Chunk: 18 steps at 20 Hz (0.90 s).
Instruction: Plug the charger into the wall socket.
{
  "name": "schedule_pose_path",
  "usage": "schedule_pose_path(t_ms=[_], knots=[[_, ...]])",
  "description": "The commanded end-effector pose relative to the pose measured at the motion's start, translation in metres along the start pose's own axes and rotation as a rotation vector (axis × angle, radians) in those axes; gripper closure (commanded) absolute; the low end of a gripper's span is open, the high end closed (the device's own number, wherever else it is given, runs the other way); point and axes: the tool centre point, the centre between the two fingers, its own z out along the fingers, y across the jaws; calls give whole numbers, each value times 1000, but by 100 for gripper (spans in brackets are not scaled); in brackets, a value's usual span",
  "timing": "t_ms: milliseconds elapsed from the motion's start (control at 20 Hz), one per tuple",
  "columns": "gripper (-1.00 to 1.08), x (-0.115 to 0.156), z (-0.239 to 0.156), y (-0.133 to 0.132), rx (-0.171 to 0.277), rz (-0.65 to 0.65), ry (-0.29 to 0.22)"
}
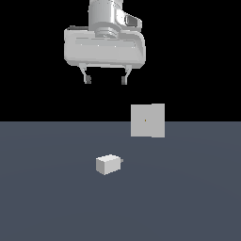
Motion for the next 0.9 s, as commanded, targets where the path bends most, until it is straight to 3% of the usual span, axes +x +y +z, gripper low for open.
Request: schedule_pose_path(t_ms=[0,850], knots=[[-92,0,0,0,0,0,0],[-92,-17,22,4,-35,151,60]])
